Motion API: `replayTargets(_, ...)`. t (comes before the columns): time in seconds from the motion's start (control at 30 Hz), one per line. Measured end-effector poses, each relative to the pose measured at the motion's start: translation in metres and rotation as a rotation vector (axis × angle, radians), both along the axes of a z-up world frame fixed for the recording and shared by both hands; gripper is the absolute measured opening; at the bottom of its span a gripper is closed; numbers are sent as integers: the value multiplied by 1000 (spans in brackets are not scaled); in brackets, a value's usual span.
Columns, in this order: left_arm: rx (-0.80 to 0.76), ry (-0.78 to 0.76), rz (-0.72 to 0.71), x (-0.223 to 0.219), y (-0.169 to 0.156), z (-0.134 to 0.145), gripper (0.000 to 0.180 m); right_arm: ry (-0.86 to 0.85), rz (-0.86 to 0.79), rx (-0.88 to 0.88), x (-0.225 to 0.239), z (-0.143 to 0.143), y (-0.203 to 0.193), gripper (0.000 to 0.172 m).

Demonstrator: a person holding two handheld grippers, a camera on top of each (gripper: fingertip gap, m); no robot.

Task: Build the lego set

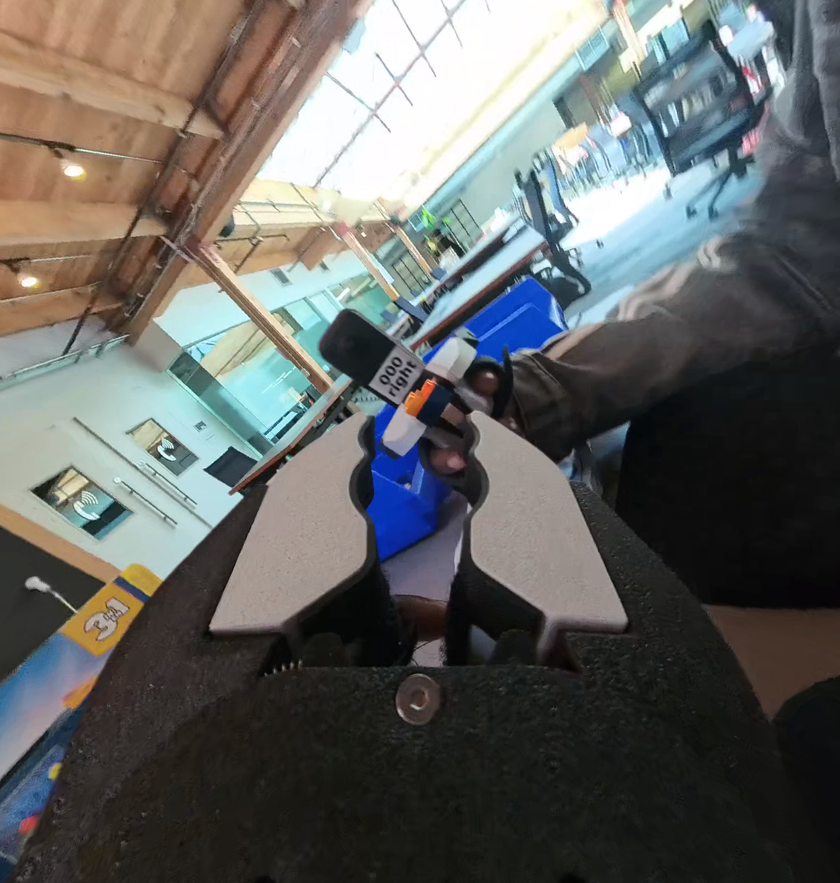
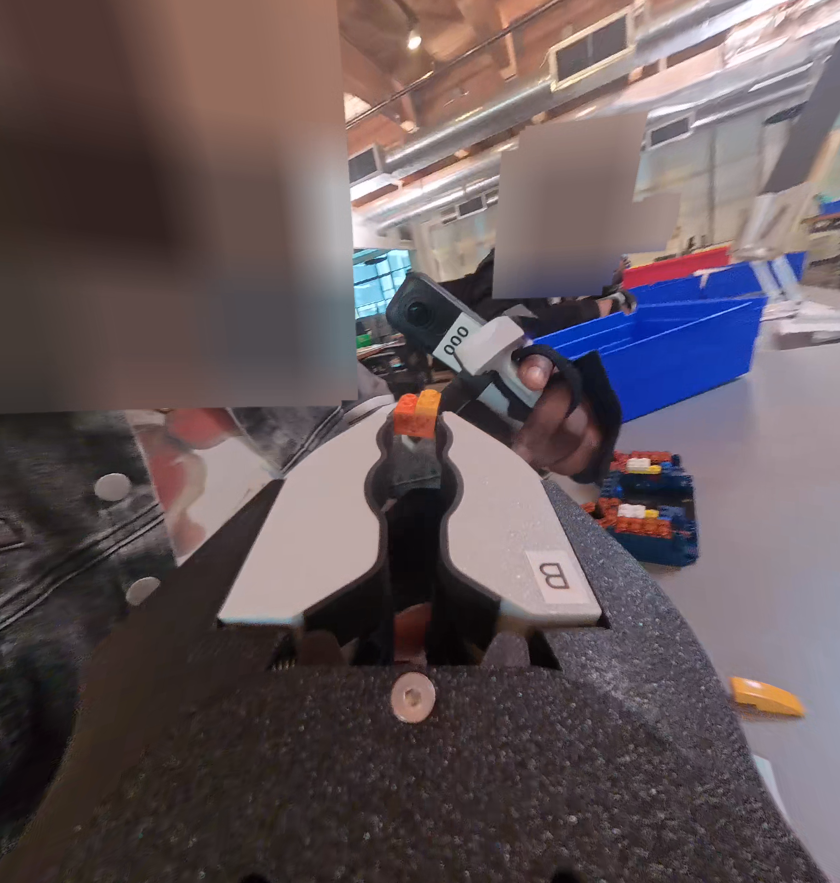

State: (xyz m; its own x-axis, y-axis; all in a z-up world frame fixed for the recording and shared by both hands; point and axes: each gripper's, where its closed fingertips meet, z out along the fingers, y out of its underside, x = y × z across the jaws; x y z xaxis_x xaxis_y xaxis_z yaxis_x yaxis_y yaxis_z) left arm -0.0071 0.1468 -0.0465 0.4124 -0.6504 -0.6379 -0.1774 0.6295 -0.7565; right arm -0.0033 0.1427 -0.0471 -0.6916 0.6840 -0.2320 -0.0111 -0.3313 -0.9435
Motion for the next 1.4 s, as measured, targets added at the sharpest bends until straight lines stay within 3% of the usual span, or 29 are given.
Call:
replayTargets(0.07,38,56,-4,9,-4,-7,36,-42,10,2,-4,-6,-2,16)
replayTargets(0.17,118,130,91,11,3,-13,18,-80,33,9,-7,-12,-7,16)
replayTargets(0.27,155,160,166,5,10,-11,16,-87,-5,-20,-11,-11,0,16)
replayTargets(0.37,224,178,416,-17,34,-3,16,-105,-242,-57,-26,-7,30,22)
replayTargets(0.47,297,266,671,-41,57,-4,16,-72,-539,100,-36,-3,50,25)
replayTargets(0.57,272,290,715,-44,63,-10,16,-80,-693,281,-45,-6,49,26)
replayTargets(0.73,288,321,720,-43,64,-12,16,-97,-781,363,-51,-13,52,17)
replayTargets(0.83,217,240,617,-37,59,-11,23,-54,-744,336,-46,-8,50,16)
replayTargets(0.93,-88,-37,364,-34,49,1,34,67,-661,286,-34,7,43,16)
replayTargets(1.07,-460,-367,-4,-38,35,20,26,166,-573,225,-26,18,32,15)
replayTargets(1.17,-504,-399,-124,-32,25,22,25,171,-510,226,-27,16,22,15)
replayTargets(1.4,-525,-299,-175,-19,15,14,32,184,-482,241,-27,16,16,15)
